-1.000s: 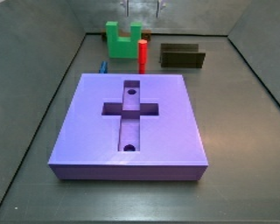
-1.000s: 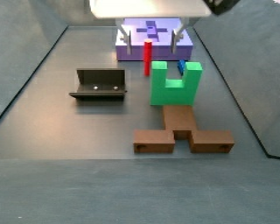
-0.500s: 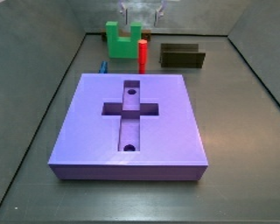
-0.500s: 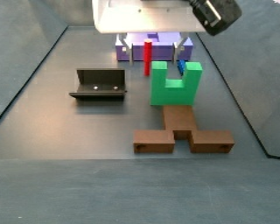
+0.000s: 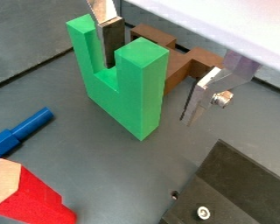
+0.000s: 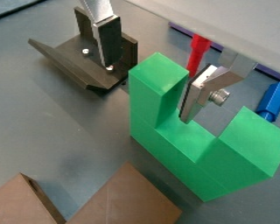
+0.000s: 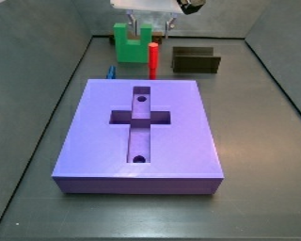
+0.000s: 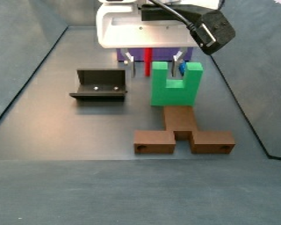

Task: Pick up the green object. Move up. Move to above the board. Insert the green object.
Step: Pick up the green object.

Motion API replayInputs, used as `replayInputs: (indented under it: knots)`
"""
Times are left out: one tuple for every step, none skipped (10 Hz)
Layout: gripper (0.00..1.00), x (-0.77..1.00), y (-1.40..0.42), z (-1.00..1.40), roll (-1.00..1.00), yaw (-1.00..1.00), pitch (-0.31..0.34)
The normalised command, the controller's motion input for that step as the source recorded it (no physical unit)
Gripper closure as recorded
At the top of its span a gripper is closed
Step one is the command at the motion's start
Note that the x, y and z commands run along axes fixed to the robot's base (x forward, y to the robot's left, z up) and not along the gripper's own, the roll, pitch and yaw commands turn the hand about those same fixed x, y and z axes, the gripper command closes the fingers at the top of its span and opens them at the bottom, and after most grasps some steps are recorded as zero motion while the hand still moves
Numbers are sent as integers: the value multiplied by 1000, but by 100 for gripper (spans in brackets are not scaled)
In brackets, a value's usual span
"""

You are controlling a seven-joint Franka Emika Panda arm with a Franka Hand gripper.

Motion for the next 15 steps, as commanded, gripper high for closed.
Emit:
replayInputs:
  knots:
    - [0, 0, 0, -37, 19, 0, 0]
    - [0, 0, 0, -26, 14, 0, 0]
    - [0, 0, 6, -43, 7, 0, 0]
    - [0, 0, 71, -100, 9, 0, 0]
    - [0, 0, 74, -86, 0, 0, 4]
    - [0, 0, 31, -51, 0, 0, 0]
    - [0, 0, 0, 0, 0, 0, 0]
    - [100, 0, 0, 0, 0, 0, 0]
    - [100, 0, 0, 0, 0, 0, 0]
    - [100, 0, 0, 0, 0, 0, 0]
    - [100, 0, 0, 0, 0, 0, 0]
    - [100, 0, 0, 0, 0, 0, 0]
    - [100, 0, 0, 0, 0, 0, 0]
    - [100, 0, 0, 0, 0, 0, 0]
    - [100, 0, 0, 0, 0, 0, 0]
